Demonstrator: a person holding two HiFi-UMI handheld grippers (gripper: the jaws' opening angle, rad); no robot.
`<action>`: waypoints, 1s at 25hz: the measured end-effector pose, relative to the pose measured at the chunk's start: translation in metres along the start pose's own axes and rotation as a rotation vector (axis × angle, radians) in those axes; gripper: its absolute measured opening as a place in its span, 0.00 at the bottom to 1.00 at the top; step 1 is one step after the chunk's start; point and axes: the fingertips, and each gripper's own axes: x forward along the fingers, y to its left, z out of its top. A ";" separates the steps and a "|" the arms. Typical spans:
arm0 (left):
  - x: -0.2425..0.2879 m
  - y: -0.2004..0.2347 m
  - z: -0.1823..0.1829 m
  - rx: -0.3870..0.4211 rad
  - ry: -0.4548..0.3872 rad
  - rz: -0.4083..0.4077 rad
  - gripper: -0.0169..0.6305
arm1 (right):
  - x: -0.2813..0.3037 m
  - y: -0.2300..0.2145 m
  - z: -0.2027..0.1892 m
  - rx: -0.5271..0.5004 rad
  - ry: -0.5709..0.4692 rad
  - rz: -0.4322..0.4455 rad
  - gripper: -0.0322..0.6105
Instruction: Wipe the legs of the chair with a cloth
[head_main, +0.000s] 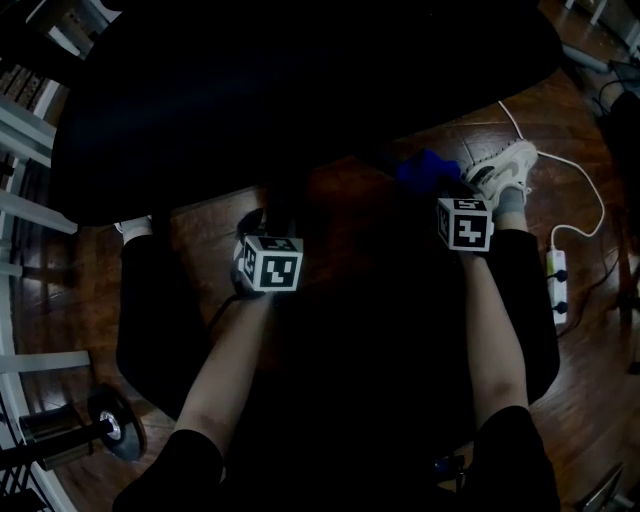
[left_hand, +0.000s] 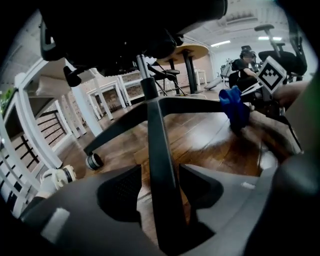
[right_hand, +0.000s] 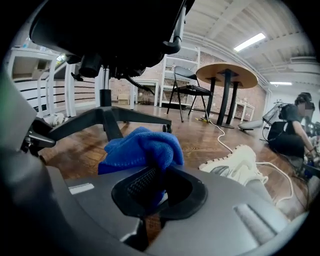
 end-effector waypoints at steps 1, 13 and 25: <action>0.003 0.000 0.002 0.011 0.010 0.005 0.40 | 0.004 0.001 0.003 -0.016 0.008 0.011 0.11; 0.009 -0.006 0.004 -0.031 0.037 -0.040 0.28 | 0.050 0.013 -0.004 0.466 0.185 0.419 0.09; 0.012 -0.009 0.004 -0.001 0.070 -0.100 0.27 | 0.029 0.011 -0.006 0.790 0.070 0.538 0.09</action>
